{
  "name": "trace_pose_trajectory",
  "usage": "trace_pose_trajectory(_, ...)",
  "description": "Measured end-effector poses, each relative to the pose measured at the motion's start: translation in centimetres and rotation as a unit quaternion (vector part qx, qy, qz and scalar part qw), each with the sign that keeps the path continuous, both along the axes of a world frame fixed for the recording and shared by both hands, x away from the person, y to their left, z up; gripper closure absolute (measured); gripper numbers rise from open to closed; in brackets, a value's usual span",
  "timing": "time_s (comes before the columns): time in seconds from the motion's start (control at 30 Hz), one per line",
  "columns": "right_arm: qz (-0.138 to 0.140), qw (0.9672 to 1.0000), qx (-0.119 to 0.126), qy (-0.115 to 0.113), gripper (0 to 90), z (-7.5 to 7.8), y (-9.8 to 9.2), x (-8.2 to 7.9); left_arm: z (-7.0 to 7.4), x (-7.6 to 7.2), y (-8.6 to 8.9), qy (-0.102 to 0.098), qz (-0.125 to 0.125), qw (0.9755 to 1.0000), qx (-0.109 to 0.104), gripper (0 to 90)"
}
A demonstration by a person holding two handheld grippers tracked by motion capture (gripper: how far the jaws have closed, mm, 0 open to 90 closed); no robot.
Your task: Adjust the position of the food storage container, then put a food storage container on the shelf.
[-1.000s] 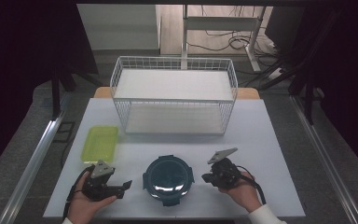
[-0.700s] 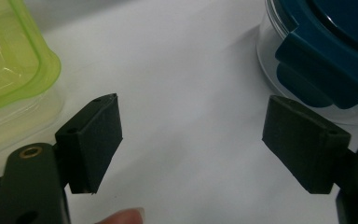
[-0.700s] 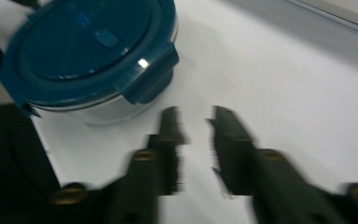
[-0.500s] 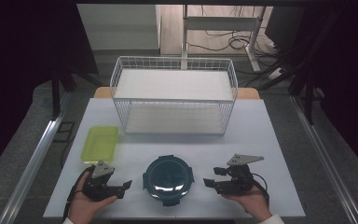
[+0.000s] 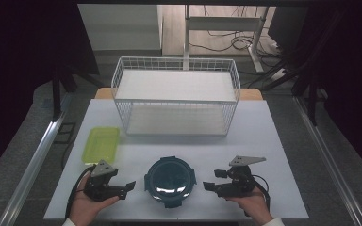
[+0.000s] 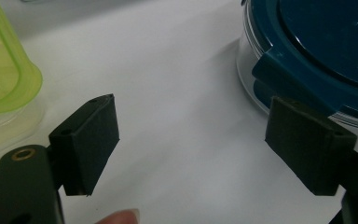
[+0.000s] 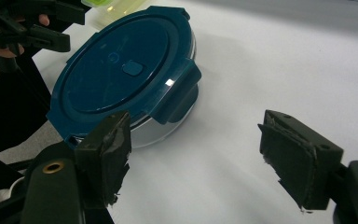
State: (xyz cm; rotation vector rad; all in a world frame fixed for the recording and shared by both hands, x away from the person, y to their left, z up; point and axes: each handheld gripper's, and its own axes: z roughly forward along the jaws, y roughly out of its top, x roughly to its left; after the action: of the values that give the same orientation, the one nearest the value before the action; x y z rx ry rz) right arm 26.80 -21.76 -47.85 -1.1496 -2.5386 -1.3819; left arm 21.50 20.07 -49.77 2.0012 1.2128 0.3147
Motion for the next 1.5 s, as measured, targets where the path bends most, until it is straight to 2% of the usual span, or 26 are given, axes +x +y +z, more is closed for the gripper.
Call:
trace_pose_trajectory(0.2, -0.005, 1.0, 0.001, -0.008, 23.2, 0.1, 0.4, 0.0, 0.2, 0.1, -0.1, 0.008, 0.0, 1.0, 0.0, 15.1)
trace_pose_trajectory(0.4, 0.002, 1.0, 0.004, -0.003, 23.1, 0.0, 0.6, 0.1, 0.3, 0.3, -0.8, 0.025, -0.007, 0.9993, -0.027, 11.4)
trace_pose_trajectory(0.57, 0.009, 0.9999, 0.002, -0.004, 23.1, 0.0, 0.8, 0.1, 0.2, 0.5, -0.8, 0.054, -0.011, 0.9959, -0.072, 9.8)
trace_pose_trajectory(0.83, 0.024, 0.9997, -0.001, 0.002, 23.2, -0.3, 1.6, 0.6, -0.1, 0.7, -0.9, 0.072, -0.008, 0.9931, -0.093, 9.7)
trace_pose_trajectory(0.9, 0.031, 0.9995, 0.0, 0.004, 23.1, -0.3, 1.9, 0.6, -0.2, 0.8, -1.0, 0.081, -0.01, 0.9909, -0.107, 9.9)
trace_pose_trajectory(1.0, 0.042, 0.9991, 0.0, 0.006, 23.1, -0.4, 2.2, 0.6, -0.3, 1.2, -1.3, 0.097, -0.02, 0.9859, -0.135, 12.7)
trace_pose_trajectory(1.1, 0.049, 0.9988, 0.006, 0.009, 23.0, -0.4, 2.4, 0.7, -0.4, 1.7, -1.9, 0.107, -0.027, 0.9835, -0.144, 14.2)
trace_pose_trajectory(1.13, 0.051, 0.9986, 0.009, 0.01, 22.9, -0.4, 2.5, 0.8, -0.5, 1.9, -2.1, 0.114, -0.027, 0.9813, -0.153, 14.7)
trace_pose_trajectory(1.27, 0.048, 0.9986, 0.018, 0.013, 22.3, -0.3, 2.5, 1.0, -1.0, 2.5, -2.4, 0.134, -0.034, 0.9752, -0.173, 18.5)
trace_pose_trajectory(1.37, 0.045, 0.9984, 0.03, 0.019, 22.1, -0.4, 2.5, 1.3, -1.4, 3.0, -2.5, 0.15, -0.032, 0.9681, -0.198, 19.9)
trace_pose_trajectory(1.43, 0.045, 0.9981, 0.035, 0.023, 22.0, -0.5, 2.6, 1.6, -1.6, 3.2, -2.6, 0.156, -0.033, 0.9667, -0.2, 20.0)
trace_pose_trajectory(1.5, 0.042, 0.998, 0.038, 0.028, 21.4, -0.5, 2.8, 1.8, -1.8, 3.2, -2.7, 0.159, -0.035, 0.9666, -0.198, 20.0)
